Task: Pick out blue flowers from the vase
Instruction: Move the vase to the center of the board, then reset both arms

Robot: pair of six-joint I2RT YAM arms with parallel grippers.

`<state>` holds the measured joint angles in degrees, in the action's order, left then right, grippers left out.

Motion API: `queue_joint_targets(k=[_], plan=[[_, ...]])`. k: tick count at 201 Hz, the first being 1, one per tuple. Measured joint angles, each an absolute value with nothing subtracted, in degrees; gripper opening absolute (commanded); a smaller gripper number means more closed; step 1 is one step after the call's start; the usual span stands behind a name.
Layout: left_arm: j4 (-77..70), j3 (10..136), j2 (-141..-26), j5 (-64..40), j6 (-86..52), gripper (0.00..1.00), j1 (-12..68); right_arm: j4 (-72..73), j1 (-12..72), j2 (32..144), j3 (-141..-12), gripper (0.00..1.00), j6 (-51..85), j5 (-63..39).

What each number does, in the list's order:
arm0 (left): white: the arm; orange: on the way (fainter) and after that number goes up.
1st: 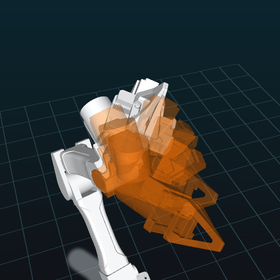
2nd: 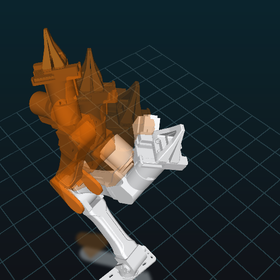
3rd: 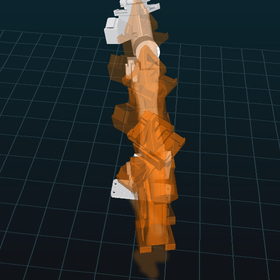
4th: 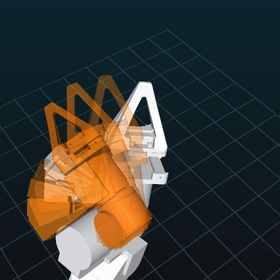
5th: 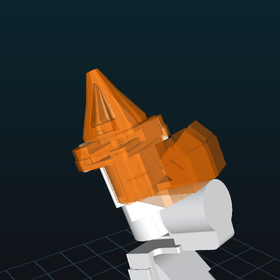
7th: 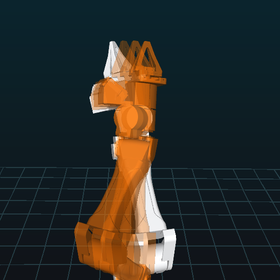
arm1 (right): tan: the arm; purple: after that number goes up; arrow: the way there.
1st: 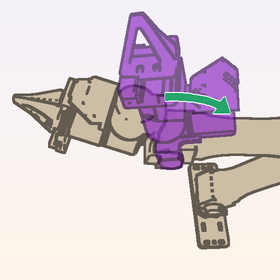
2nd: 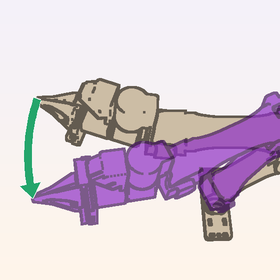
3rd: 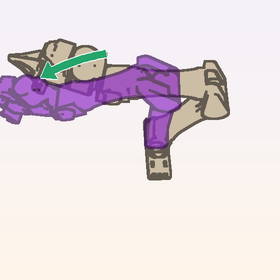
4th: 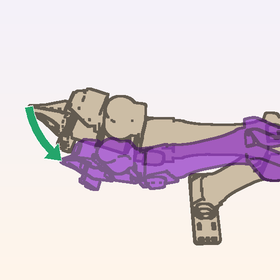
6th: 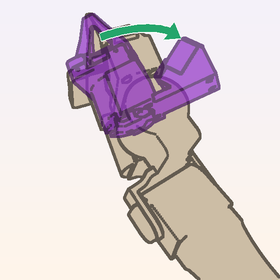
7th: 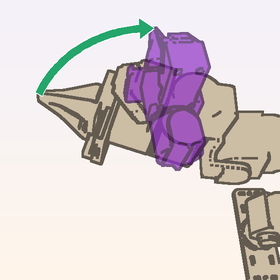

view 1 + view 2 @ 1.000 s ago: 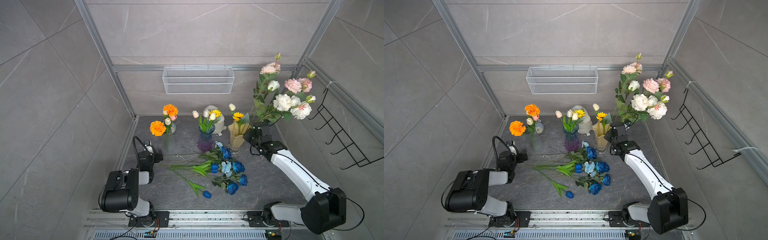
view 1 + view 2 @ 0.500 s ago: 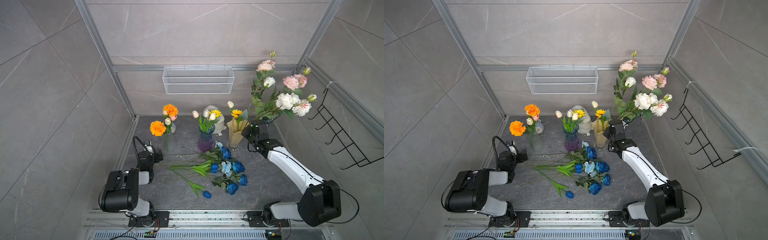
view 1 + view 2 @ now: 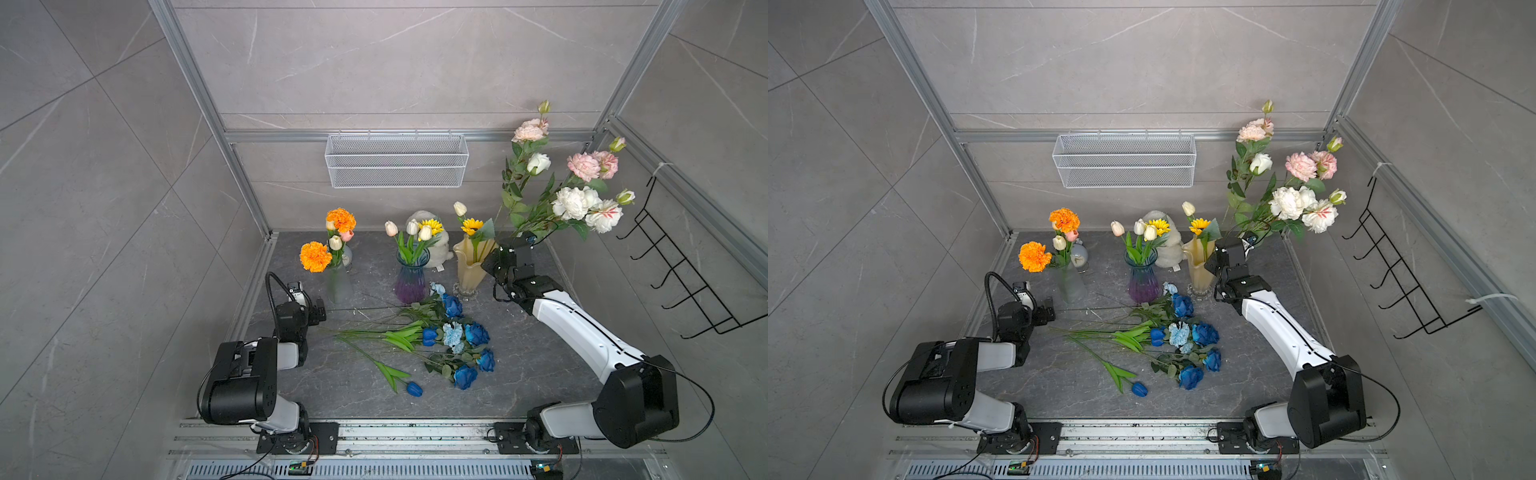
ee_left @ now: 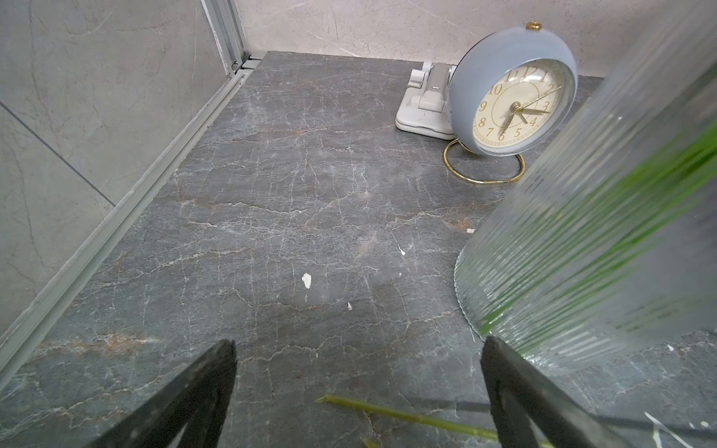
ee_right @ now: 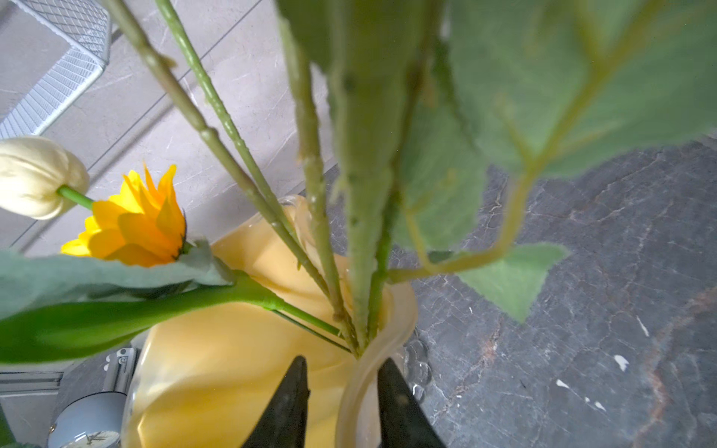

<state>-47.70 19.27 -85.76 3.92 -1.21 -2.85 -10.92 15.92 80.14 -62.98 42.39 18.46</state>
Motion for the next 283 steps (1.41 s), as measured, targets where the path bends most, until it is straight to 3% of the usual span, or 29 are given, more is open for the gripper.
queue_joint_targets(k=[59, 71, 83, 142, 183, 227, 283], plan=[[-47.7, 19.3, -85.8, 3.9, -1.2, 1.0, -2.9, -10.4, 16.2, 79.6, -63.0, 0.68, 41.4, 18.2], [-47.7, 19.3, -85.8, 3.9, -1.2, 1.0, -2.9, -10.5, 16.3, 78.7, -63.0, 0.8, 41.1, 18.3], [-47.7, 19.3, -85.8, 3.9, -1.2, 1.0, -2.9, -10.6, 16.3, 77.5, -63.0, 0.99, 41.0, 18.3], [-47.7, 19.3, -85.8, 3.9, -1.2, 1.0, -2.9, -10.3, 16.4, 67.5, -59.2, 1.0, 35.0, 19.0], [-47.7, 19.3, -85.8, 3.9, -1.2, 1.0, -2.9, -10.2, 16.5, 58.2, -47.9, 0.99, 26.6, 20.0], [-47.7, 19.3, -85.8, 3.9, -1.2, 1.0, -2.9, -12.5, 16.5, 45.9, -35.9, 1.0, 20.5, 27.9], [-47.7, 19.3, -85.8, 3.9, -1.2, 1.0, -2.9, -4.3, 16.5, 53.0, -24.8, 1.0, 11.6, 33.5]])
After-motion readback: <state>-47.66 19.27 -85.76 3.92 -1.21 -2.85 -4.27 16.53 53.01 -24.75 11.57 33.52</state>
